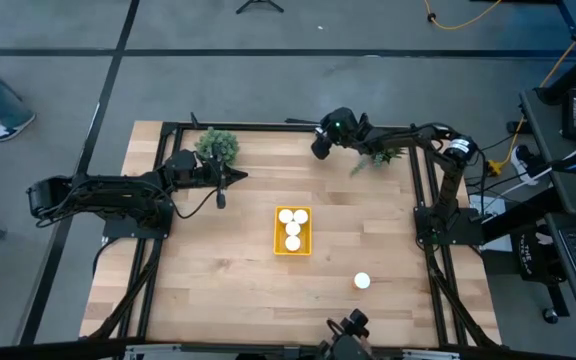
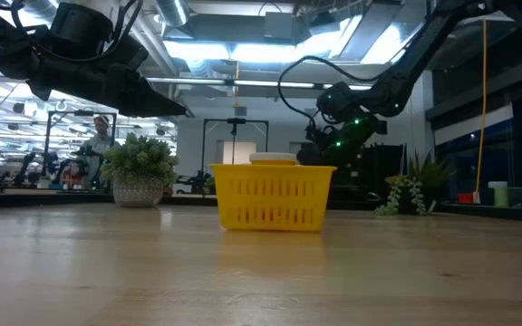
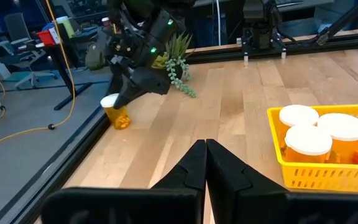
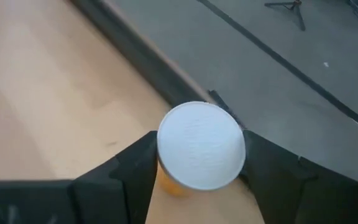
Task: Pick and place pill bottles into a basket
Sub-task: Put the orange pill bottle into the yellow bin
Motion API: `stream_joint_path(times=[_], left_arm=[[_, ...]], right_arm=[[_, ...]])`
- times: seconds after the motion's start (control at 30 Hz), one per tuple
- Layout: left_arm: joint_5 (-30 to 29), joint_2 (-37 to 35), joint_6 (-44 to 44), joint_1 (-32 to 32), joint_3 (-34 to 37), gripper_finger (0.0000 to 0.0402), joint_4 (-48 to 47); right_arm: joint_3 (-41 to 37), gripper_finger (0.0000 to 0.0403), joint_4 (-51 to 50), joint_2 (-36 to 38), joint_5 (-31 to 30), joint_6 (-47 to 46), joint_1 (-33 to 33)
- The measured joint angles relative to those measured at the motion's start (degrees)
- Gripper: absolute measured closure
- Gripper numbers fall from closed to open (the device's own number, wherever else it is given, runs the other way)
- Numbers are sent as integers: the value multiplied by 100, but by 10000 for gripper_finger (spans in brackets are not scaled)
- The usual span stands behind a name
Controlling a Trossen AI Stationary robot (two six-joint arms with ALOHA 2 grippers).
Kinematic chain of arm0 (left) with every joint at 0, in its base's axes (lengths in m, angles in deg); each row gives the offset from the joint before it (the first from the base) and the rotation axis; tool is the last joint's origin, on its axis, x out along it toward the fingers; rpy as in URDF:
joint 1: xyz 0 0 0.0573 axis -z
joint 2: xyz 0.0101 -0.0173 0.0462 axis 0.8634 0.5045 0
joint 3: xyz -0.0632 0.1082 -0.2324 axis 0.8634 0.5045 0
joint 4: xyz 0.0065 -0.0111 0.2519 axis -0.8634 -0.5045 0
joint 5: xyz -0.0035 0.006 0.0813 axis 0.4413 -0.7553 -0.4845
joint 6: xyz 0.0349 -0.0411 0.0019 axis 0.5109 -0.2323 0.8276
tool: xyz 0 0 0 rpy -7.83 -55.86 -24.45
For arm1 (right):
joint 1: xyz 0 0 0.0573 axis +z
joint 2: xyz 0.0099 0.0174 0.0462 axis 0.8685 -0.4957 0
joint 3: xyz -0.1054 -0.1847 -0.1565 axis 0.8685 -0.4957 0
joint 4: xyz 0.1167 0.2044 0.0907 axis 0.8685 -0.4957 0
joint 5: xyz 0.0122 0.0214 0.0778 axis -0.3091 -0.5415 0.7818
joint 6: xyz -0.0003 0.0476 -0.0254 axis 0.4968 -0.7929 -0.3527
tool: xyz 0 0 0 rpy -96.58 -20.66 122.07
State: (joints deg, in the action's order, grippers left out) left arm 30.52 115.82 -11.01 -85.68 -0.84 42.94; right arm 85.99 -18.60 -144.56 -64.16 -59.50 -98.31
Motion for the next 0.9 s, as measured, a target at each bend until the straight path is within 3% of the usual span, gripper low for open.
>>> stream_joint_path(times=[0.5,0.9], left_arm=[[2,0,-24,0,0,395,0],[4,0,-35,7,-1,392,65]], right_arm=[[-15,184,-1363,1151,290,-70,897],[-13,184,-2429,2546,417,-186,1829]])
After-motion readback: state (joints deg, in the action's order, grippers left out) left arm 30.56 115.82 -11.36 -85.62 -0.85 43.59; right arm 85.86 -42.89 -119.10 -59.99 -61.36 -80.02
